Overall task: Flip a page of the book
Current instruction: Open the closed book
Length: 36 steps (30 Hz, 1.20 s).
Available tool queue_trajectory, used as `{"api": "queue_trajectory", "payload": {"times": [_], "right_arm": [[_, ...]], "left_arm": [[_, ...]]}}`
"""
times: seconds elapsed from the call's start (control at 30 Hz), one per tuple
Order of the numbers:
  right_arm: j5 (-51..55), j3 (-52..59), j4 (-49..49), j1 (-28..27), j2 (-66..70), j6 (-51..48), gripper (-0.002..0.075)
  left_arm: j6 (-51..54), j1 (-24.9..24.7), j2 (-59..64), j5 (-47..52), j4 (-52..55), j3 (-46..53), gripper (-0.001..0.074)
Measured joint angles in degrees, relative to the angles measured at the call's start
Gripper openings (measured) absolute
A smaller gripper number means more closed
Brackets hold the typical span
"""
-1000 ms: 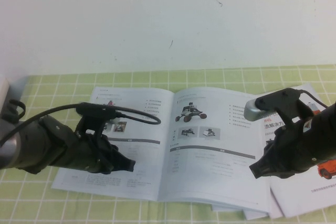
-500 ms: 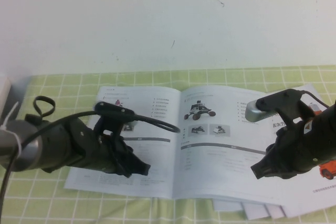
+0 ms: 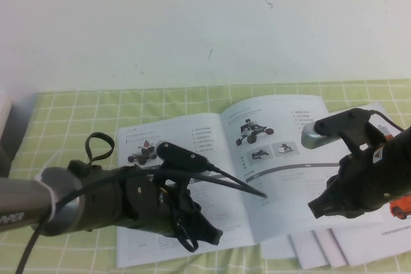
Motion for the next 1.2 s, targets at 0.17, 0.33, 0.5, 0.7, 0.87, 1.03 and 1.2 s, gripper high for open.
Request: {"api": "queue_trajectory", "payload": {"times": [0.17, 0.33, 0.5, 0.7, 0.87, 1.03, 1.2], "right_arm": [[0.29, 0.00, 0.00, -1.61, 0.00, -0.11, -0.0002], [1.90, 0.00, 0.12, -5.54, 0.00, -2.43, 0.0086], [2.48, 0.00, 0.85, -8.72, 0.00, -4.96, 0.0370], [2.36, 0.00, 1.62, -9.33, 0.00, -5.29, 0.0456], [2.15, 0.00, 2.01, -9.33, 0.00, -5.41, 0.0417], [1.38, 0.00, 2.22, -9.33, 0.00, -5.63, 0.0378], [0.38, 0.00, 2.91, -9.33, 0.00, -5.50, 0.0358]], "left_arm": [[-1.45, 0.90, -7.60, 1.45, 1.95, 0.77, -0.0001], [-1.81, 4.39, -13.92, -0.05, 3.62, 0.77, -0.0001], [-4.71, 7.49, -15.43, -1.33, 8.30, 0.91, -0.0001], [-12.71, 9.28, -14.81, -1.20, 20.50, 1.00, -0.0001], [-25.93, 12.04, -14.81, 8.08, 44.23, -2.68, -0.0001], [-54.15, 11.03, -14.68, 25.13, 78.72, -10.82, -0.0001], [-55.40, 11.14, -16.72, 25.48, 62.21, -14.42, -0.0001]]}}
